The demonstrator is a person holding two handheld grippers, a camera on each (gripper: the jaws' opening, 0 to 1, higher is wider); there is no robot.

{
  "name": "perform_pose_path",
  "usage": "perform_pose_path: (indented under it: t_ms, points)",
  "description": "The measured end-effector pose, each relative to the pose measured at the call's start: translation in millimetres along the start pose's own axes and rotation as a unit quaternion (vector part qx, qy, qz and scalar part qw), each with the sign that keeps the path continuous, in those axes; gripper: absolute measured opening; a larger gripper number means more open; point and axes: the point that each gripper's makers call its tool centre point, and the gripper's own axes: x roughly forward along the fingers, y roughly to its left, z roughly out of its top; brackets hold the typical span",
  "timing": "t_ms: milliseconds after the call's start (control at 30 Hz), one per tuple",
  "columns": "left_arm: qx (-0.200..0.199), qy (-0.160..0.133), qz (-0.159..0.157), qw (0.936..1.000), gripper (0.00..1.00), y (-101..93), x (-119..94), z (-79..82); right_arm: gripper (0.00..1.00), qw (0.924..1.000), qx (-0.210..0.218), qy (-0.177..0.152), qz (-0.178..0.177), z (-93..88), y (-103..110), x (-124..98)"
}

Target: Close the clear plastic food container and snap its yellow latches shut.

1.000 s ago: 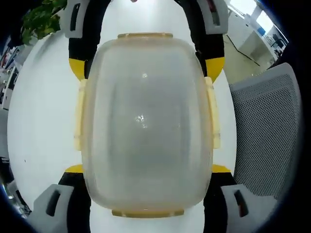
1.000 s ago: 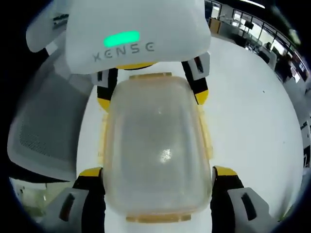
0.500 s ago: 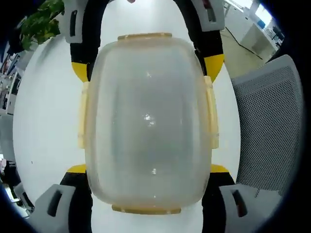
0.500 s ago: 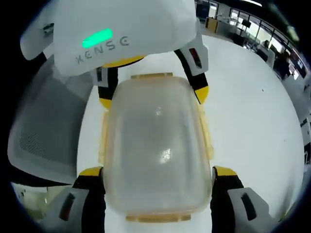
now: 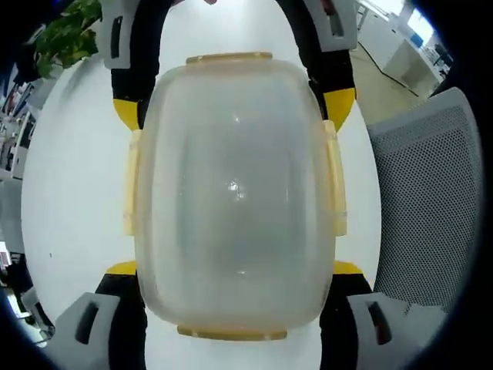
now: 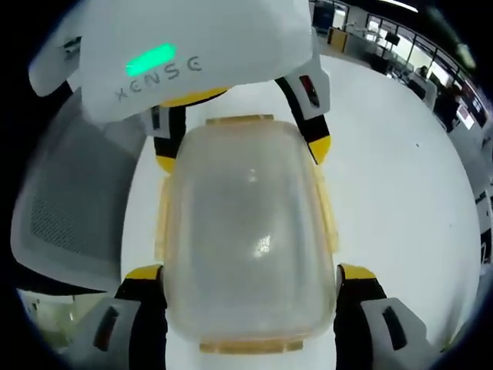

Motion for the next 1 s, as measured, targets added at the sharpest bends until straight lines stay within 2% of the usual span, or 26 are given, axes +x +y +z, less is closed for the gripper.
perform_pose_path:
  t_ms: [233,1000]
  points:
    - [0.000,-0.001,0.000,1.0000,0.95,0.3,0.4,0.3,0.91,1.0000,0.001,-0.006,-0.001,0.0,-0.8,-0.4]
    - [-0.007,0.010,-0.003,0.9999,0.96,-3.6,-2.4,-31.7,0.92,0.9999,-0.001,-0.011,-0.001,27.9,3.9,13.9]
